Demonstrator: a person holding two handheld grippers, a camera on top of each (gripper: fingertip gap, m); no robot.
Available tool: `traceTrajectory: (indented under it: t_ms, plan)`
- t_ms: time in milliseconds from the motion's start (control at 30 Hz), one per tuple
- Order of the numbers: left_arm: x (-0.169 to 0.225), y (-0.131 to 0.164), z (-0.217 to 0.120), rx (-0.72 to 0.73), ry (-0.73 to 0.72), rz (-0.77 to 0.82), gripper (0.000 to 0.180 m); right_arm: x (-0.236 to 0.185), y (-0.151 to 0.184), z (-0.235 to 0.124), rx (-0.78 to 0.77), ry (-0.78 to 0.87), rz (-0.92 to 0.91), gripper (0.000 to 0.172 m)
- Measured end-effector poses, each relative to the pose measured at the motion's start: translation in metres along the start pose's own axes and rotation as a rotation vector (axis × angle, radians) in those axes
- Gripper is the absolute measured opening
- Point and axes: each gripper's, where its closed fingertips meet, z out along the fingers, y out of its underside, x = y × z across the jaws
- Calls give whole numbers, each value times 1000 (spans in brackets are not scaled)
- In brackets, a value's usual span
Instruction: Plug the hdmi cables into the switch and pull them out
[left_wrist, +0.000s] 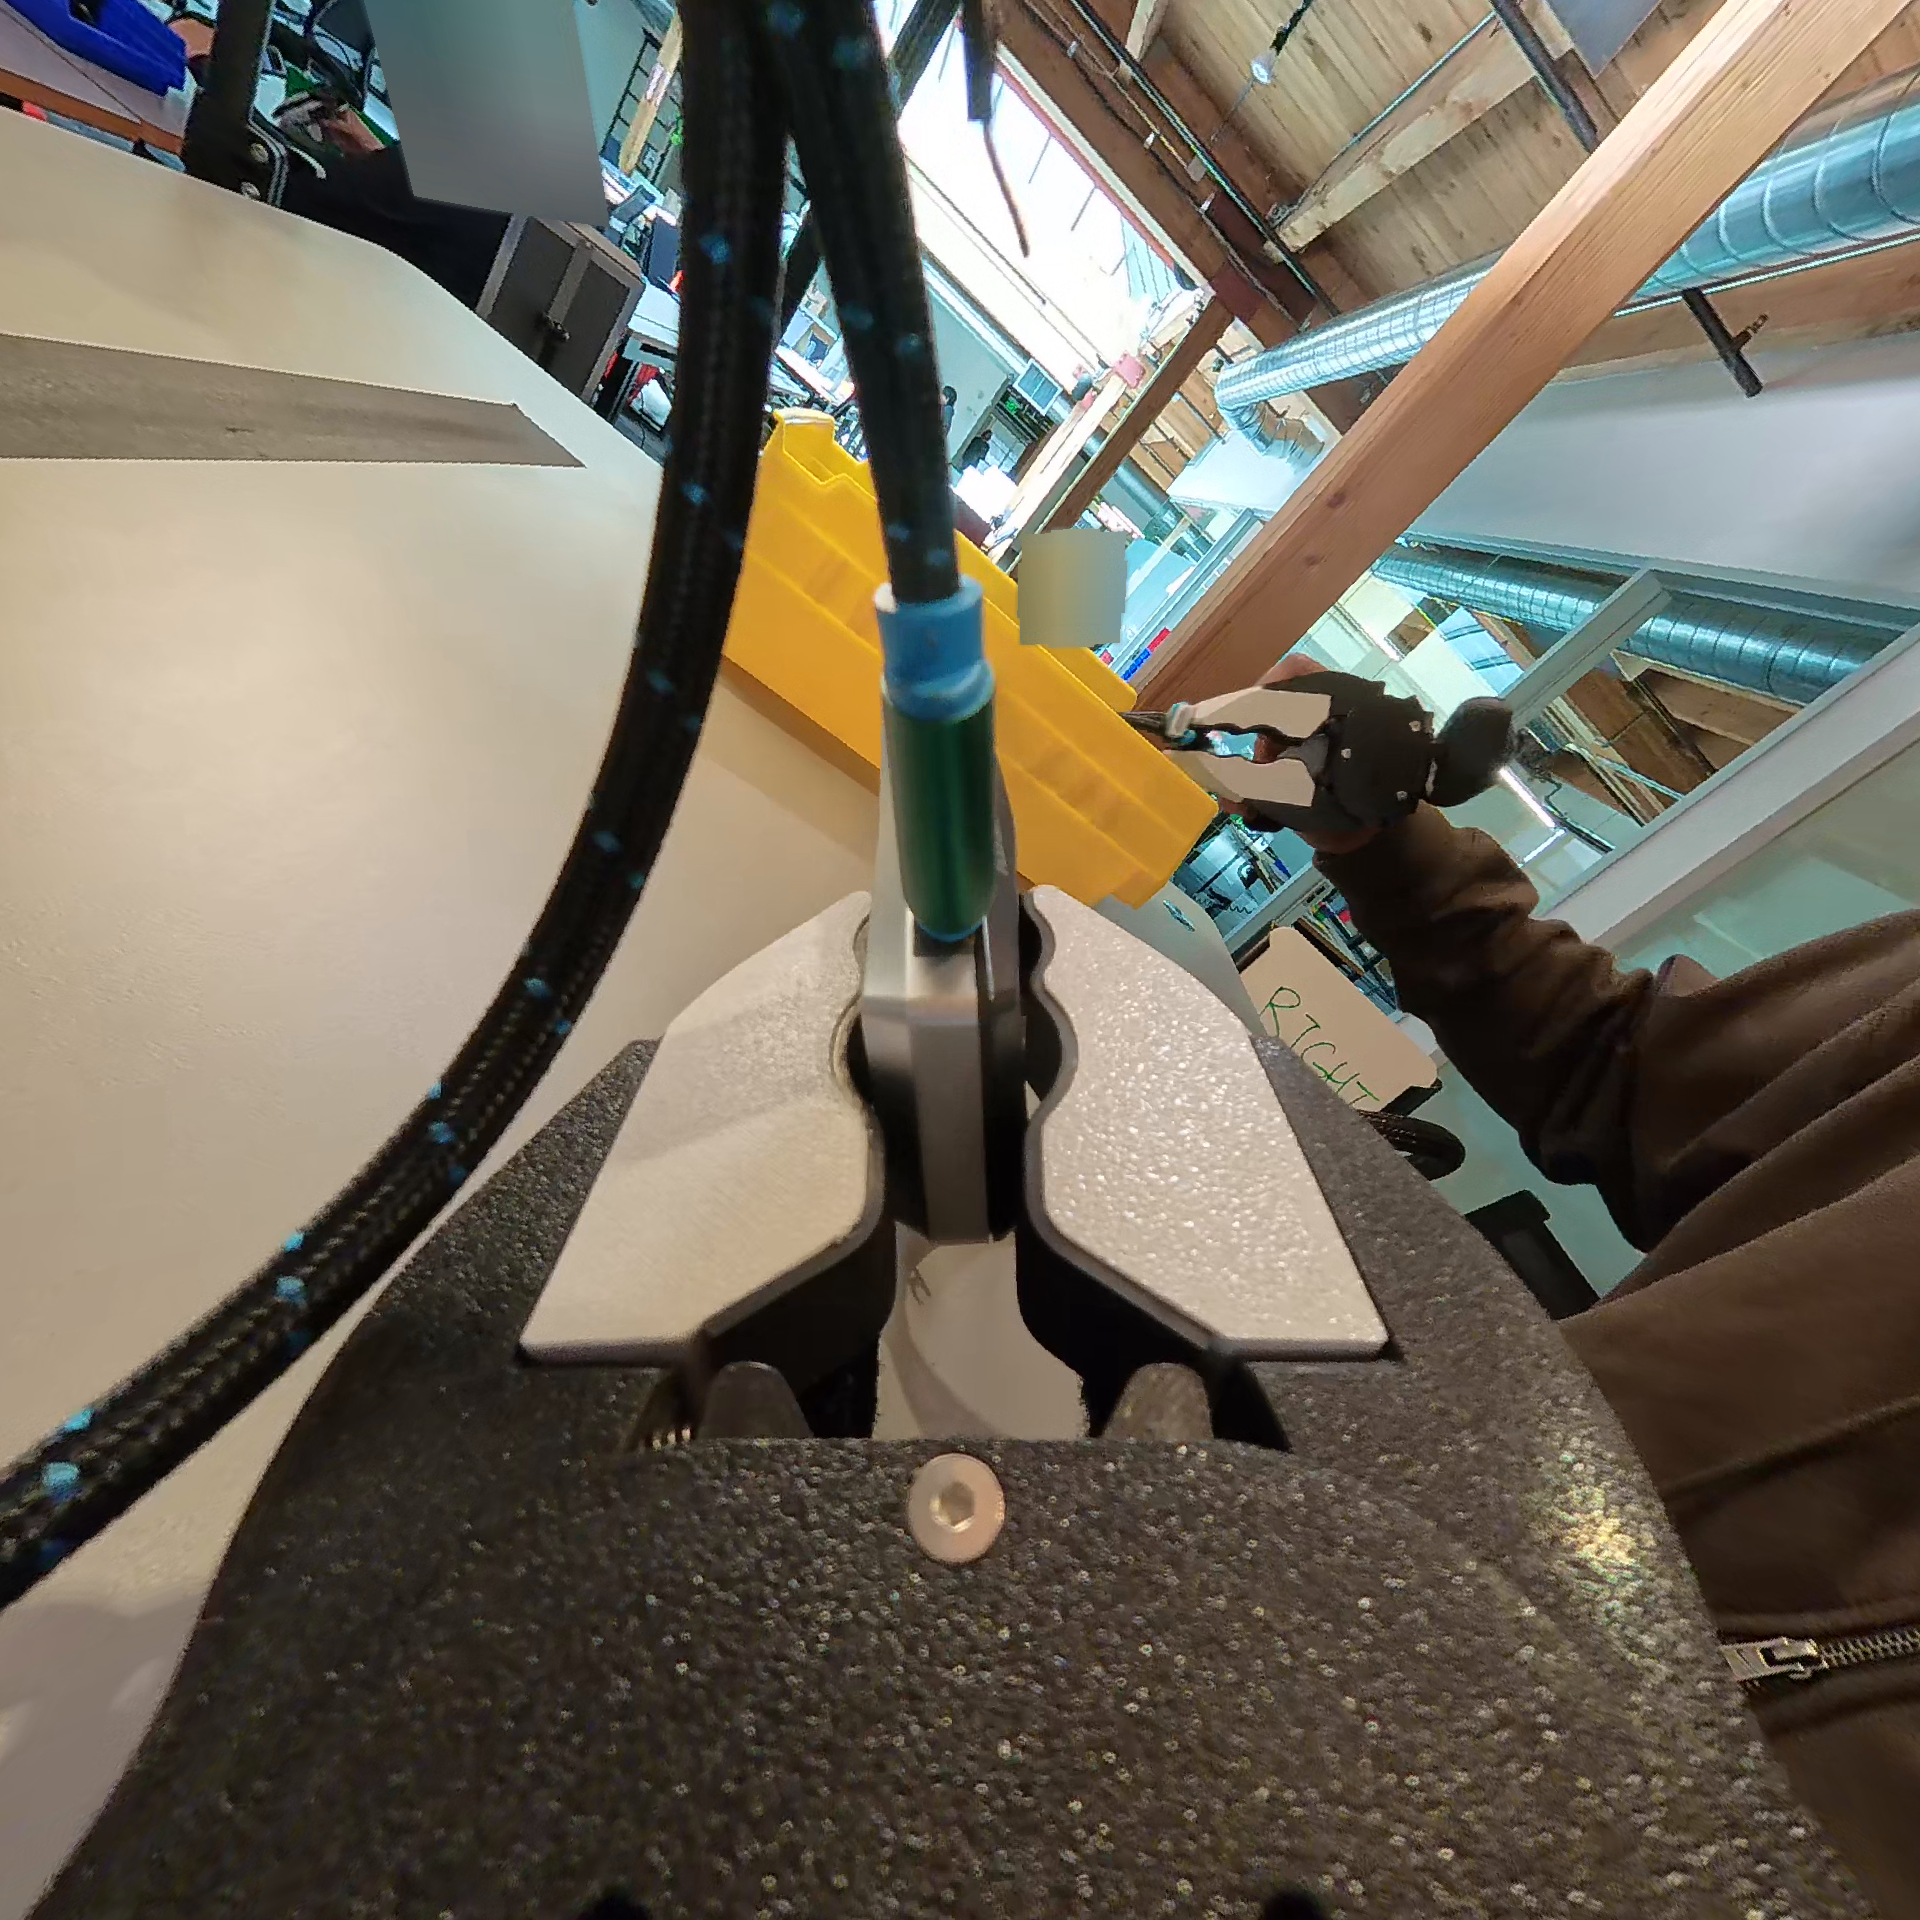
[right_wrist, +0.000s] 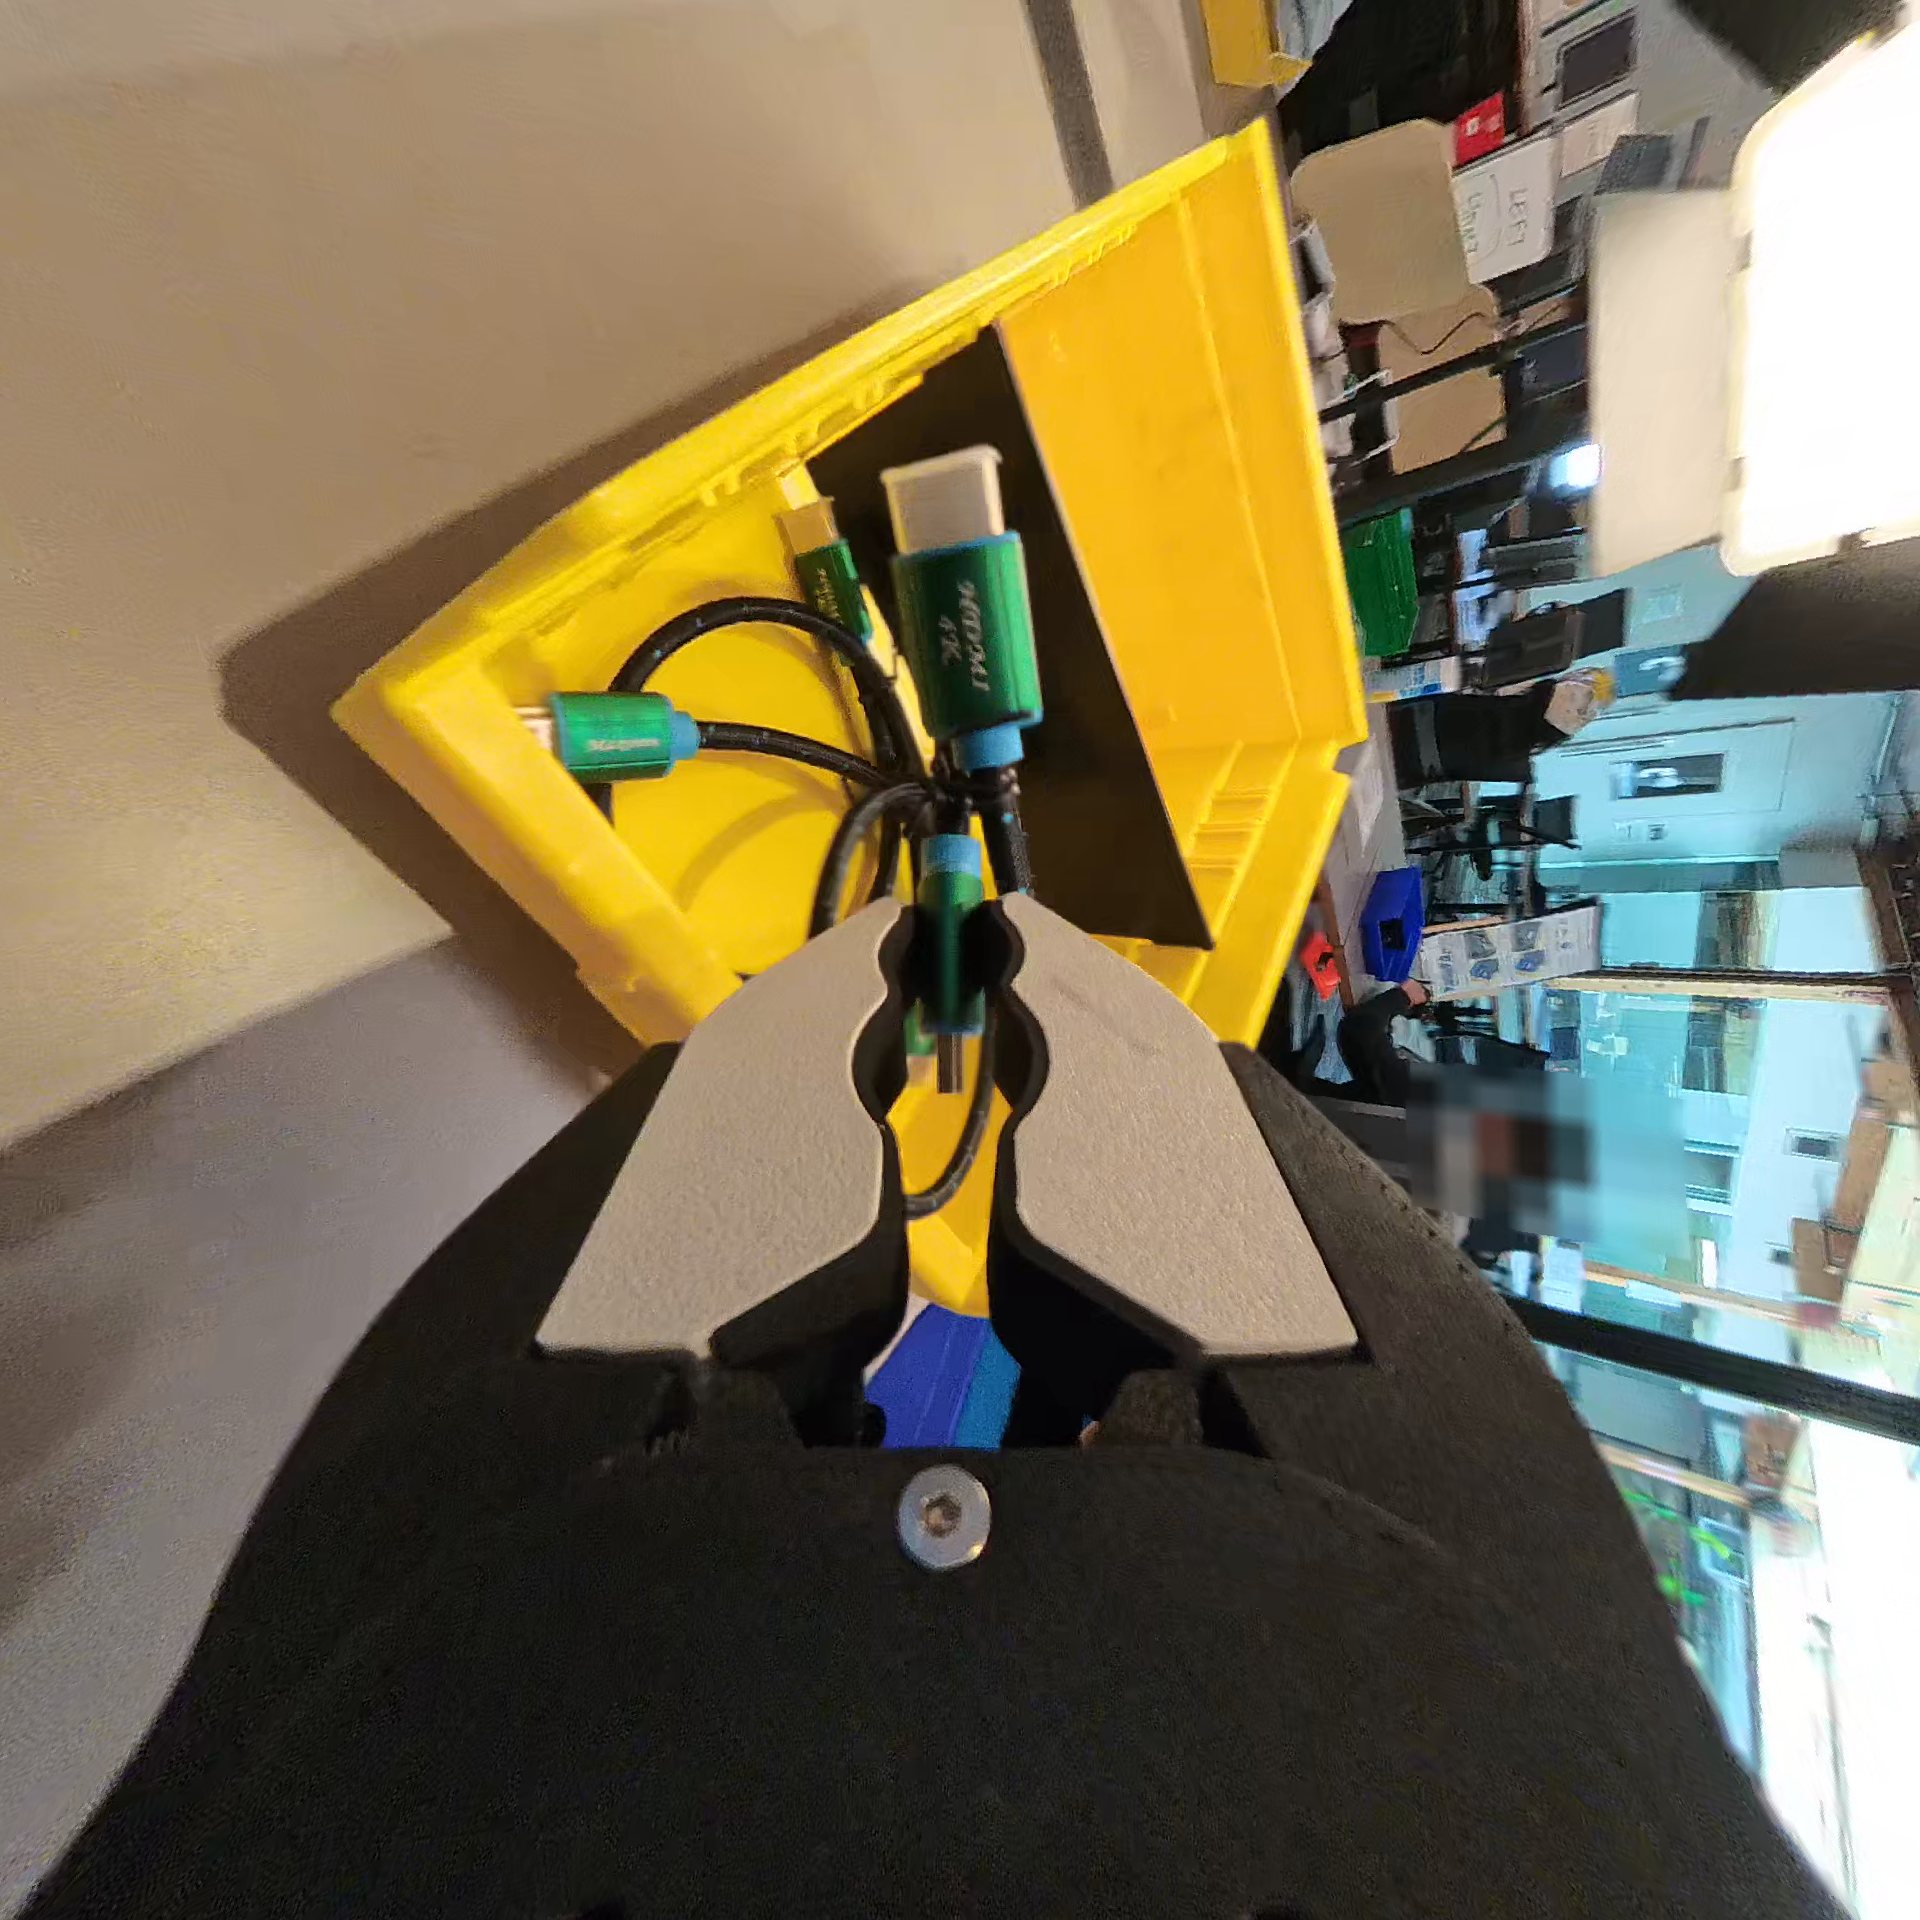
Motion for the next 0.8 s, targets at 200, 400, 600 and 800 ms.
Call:
traceTrajectory:
  t_ms: [200, 400, 600, 800]
  plan:
    - [1, 0, -1, 4, 2, 3, 22, -15, 8, 13, -66, -137, 134, 25]
    - [0, 0, 0, 3, 2, 1, 22, -8, 7, -11, -104, -207, 302, 43]
    - [-1, 1, 0, -5, 3, -14, 22, 17, -26, -40, -50, -146, 346, 38]
    - [-1, 3, 3, -24, 2, -11, 22, -15, -152, -1, 258, -302, 474, 30]
